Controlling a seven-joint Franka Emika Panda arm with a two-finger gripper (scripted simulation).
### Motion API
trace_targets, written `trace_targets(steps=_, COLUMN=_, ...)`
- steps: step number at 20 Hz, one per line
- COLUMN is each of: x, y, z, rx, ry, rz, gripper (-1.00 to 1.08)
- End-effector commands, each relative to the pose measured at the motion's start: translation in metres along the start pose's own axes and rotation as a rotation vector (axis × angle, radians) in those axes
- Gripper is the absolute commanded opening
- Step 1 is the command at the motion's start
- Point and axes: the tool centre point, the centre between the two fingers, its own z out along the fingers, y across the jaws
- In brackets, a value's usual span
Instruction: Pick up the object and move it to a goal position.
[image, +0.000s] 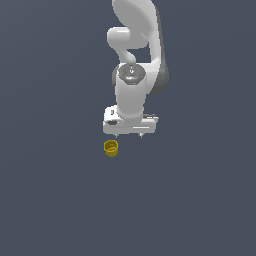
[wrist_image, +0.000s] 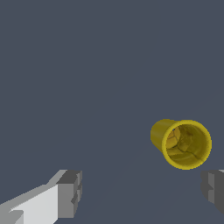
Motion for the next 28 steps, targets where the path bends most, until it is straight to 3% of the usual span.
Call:
trace_targets(steps=1, x=0.0, y=0.0, z=0.0, rx=0.0, ry=0.0, rz=0.0, gripper=1.0)
trace_targets(steps=8, x=0.011, y=0.017, z=-0.022, rx=-0.022, ry=0.04, rz=0.029, gripper=1.0)
trace_targets(steps=13, x=0.011, y=0.017, z=-0.024, rx=-0.024, ry=0.042, rz=0.032, gripper=1.0)
trace_targets(steps=20, x=0.011, y=0.028, z=-0.009, rx=-0.016, ry=0.04, rz=0.008, gripper=1.0)
trace_targets(steps=28, x=0.006, y=0.058, z=0.028, rx=0.002, ry=0.04, rz=-0.054, gripper=1.0)
